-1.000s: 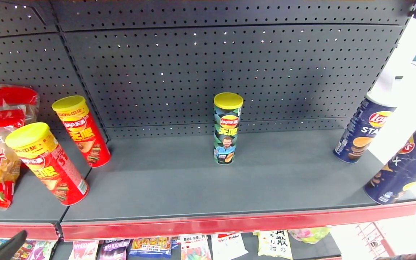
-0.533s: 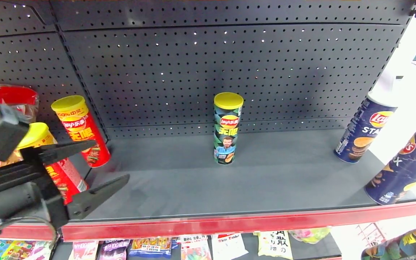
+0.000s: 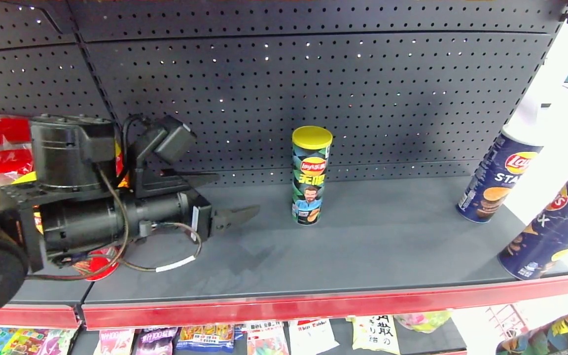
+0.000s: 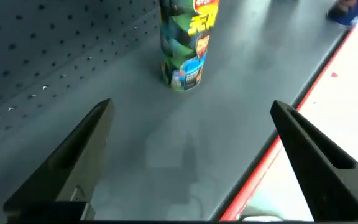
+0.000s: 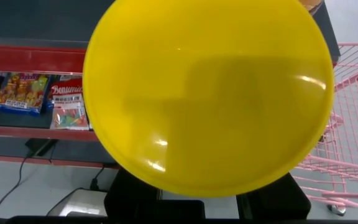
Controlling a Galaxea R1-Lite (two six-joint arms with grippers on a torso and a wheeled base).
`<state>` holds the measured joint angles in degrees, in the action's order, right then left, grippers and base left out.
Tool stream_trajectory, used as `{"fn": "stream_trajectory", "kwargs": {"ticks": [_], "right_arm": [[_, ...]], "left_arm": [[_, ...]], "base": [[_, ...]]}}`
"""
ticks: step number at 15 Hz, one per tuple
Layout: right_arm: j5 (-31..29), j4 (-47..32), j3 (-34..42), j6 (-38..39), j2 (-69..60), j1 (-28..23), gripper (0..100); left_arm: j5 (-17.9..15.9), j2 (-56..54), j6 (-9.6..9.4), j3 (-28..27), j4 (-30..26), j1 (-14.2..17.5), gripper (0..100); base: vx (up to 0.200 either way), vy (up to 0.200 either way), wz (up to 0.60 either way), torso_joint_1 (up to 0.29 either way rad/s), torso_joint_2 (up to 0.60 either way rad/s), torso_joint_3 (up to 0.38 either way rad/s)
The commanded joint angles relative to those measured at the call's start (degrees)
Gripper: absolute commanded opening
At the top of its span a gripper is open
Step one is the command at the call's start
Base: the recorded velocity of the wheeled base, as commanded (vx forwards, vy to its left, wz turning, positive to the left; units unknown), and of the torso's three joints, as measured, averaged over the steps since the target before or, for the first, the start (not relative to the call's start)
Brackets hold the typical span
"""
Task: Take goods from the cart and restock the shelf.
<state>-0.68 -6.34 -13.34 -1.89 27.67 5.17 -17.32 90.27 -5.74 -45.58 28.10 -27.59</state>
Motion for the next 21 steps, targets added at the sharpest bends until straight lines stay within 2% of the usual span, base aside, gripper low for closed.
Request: {"fn": "stream_trajectory", "kwargs": {"ticks": [1, 3, 4, 6, 8, 11, 13, 21], "right_arm": [[-0.02, 0.01, -0.20, -0.04, -0.34, 0.02, 0], [-0.02, 0.01, -0.37, -0.13, -0.25, 0.02, 0], [-0.02, 0.01, -0.46, -0.31, -0.25, 0.02, 0], [-0.11, 0.01, -0.37, -0.31, -0.43, -0.07, 0], [-0.81, 0.01, -0.37, -0.31, -0.43, -0.07, 0], [-1.51, 0.01, -0.29, -0.31, -0.51, -0.07, 0], [-1.78, 0.01, -0.20, -0.22, -0.51, -0.07, 0], [-1.78, 0.01, 0.07, -0.22, -0.51, -0.07, 0]], "left_arm": [[0.62, 6.85, 0.91, -4.60, 1.26, -0.71, 100], [0.89, 8.96, 1.08, -6.45, 2.49, -0.71, 100], [0.71, 13.09, 0.73, -9.61, 3.72, 0.43, 100], [0.01, 15.46, 0.64, -11.37, 6.53, -0.01, 100], [-2.36, 16.78, 0.73, -12.43, 6.71, -0.54, 100], [-2.45, 19.15, 1.00, -15.24, 6.79, -1.59, 100], [-3.77, 21.88, 1.00, -19.46, 6.79, -2.21, 100], [-3.68, 27.24, 0.91, -28.07, 6.62, -2.56, 100]], "base": [[0.000, 0.000, 0.00, 0.000, 0.00, 0.000], [0.000, 0.000, 0.00, 0.000, 0.00, 0.000], [0.000, 0.000, 0.00, 0.000, 0.00, 0.000], [0.000, 0.000, 0.00, 0.000, 0.00, 0.000], [0.000, 0.000, 0.00, 0.000, 0.00, 0.000], [0.000, 0.000, 0.00, 0.000, 0.00, 0.000], [0.000, 0.000, 0.00, 0.000, 0.00, 0.000], [0.000, 0.000, 0.00, 0.000, 0.00, 0.000]]}}
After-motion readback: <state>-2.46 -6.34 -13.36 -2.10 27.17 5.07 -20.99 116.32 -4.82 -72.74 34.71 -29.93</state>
